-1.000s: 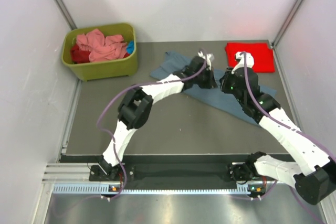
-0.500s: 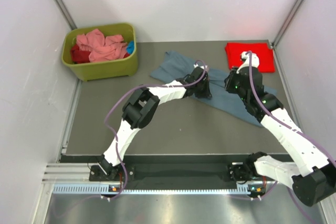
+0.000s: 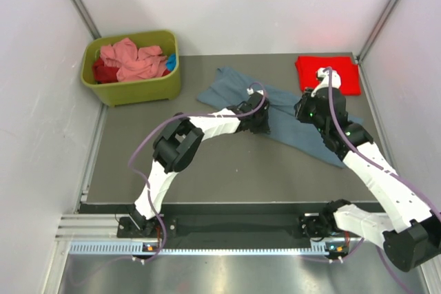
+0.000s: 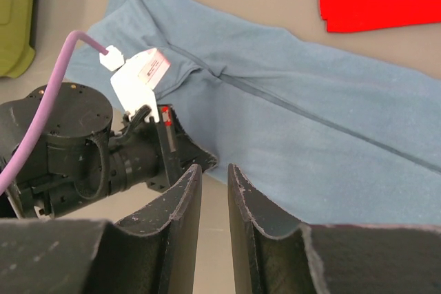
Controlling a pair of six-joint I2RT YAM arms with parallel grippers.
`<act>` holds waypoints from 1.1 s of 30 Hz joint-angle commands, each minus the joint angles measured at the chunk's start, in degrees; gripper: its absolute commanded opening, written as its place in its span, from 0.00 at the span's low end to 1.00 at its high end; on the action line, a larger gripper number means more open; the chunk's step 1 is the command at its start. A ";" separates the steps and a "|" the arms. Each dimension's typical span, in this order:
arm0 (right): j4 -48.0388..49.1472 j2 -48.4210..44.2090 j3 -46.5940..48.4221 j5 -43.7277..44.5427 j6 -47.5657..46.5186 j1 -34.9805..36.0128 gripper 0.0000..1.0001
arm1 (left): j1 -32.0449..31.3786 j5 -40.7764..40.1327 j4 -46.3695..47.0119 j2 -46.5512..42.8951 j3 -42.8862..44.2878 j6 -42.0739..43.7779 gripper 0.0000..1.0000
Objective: Fold and stack the t-shirts
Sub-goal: Fold the tshirt
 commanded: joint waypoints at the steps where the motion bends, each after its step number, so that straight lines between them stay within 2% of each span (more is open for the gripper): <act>1: 0.60 -2.16 0.15 -1.01 0.61 -0.59 0.23 | 0.20 -6.18 -12.54 -1.56 -3.92 1.32 0.00; 5: 0.59 -2.69 -0.20 -1.10 0.88 -0.59 0.24 | 0.21 -6.98 -12.30 -4.63 -5.94 1.32 0.00; 8: 0.59 -2.78 -0.64 -1.37 0.96 -0.68 0.24 | 0.29 -4.09 -10.19 -7.35 -6.13 2.28 0.00; 12: 1.12 -2.34 -1.25 -1.37 0.88 -0.68 0.24 | 1.34 -2.23 -14.02 -9.91 -0.34 4.13 0.00; 16: 1.39 -1.02 -0.90 -1.98 0.79 -0.77 0.24 | 6.60 -9.06 -18.97 -11.06 4.25 7.02 0.00; 19: 2.44 -0.49 -0.99 -2.34 0.88 -0.86 0.24 | 11.95 -10.23 -18.97 -11.06 4.16 7.47 0.00; 24: 3.67 1.44 -0.20 -2.95 0.88 -1.03 0.24 | 19.00 -9.18 -17.39 -8.25 5.12 7.73 0.00; 29: 4.37 3.29 1.12 -3.21 0.53 -1.21 0.24 | 21.38 -9.35 -18.43 -0.98 11.88 9.05 0.00; 33: 4.99 3.90 1.29 -3.39 0.26 -1.56 0.24 | 22.44 -12.94 -21.16 4.84 17.33 10.10 0.00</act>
